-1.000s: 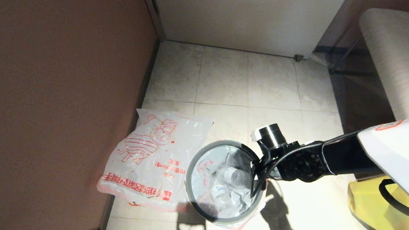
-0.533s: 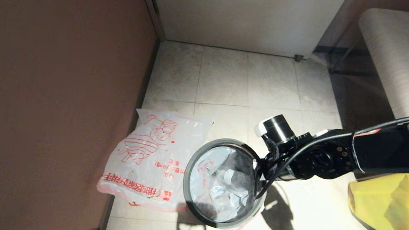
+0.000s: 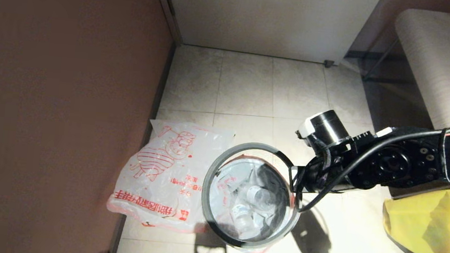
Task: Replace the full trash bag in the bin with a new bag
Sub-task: Place the trash can ring on the floor
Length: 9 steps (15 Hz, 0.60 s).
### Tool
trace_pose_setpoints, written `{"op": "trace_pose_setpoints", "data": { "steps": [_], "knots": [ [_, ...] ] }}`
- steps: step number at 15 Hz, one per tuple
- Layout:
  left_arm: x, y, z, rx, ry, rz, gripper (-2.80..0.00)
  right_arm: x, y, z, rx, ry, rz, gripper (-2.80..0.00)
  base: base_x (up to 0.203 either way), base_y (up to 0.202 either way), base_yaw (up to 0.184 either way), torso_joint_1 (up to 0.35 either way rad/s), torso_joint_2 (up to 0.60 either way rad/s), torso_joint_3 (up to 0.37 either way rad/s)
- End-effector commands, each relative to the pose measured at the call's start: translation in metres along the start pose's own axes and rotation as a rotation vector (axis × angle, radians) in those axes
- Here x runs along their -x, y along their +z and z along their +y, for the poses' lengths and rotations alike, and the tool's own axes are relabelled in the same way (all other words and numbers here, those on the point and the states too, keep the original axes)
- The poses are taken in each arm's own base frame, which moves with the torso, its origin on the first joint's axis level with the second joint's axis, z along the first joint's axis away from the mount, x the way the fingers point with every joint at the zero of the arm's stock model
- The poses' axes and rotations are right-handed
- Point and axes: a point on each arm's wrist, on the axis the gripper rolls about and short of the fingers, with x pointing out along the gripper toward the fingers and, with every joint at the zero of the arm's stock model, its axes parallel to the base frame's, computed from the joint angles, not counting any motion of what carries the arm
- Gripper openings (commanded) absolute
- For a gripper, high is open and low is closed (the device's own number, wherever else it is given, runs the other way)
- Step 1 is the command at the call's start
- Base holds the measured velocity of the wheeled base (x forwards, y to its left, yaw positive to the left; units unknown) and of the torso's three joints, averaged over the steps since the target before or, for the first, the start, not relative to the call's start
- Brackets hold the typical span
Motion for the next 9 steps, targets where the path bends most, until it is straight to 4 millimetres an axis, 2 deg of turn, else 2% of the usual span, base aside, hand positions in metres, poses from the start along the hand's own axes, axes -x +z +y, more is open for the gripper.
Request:
{"op": "trace_pose_setpoints", "data": {
  "steps": [1, 3, 6, 9],
  "knots": [
    [0.000, 0.000, 0.000, 0.001, -0.001, 0.000, -2.80, 0.022, 0.010, -0.021, -0.049, -0.018, -0.039, -2.80, 0.000, 0.000, 0.000, 0.000, 0.00, 0.000],
    [0.000, 0.000, 0.000, 0.001, 0.000, -0.001, -2.80, 0.024, 0.018, -0.052, -0.108, -0.076, -0.045, -2.80, 0.000, 0.000, 0.000, 0.000, 0.00, 0.000],
    [0.000, 0.000, 0.000, 0.001, 0.000, 0.000, -2.80, 0.025, 0.028, -0.123, -0.211, -0.162, -0.039, -2.80, 0.000, 0.000, 0.000, 0.000, 0.00, 0.000],
    [0.000, 0.000, 0.000, 0.001, 0.000, -0.001, -2.80, 0.036, 0.008, -0.192, -0.305, -0.180, 0.018, -2.80, 0.000, 0.000, 0.000, 0.000, 0.00, 0.000]
  ]
}}
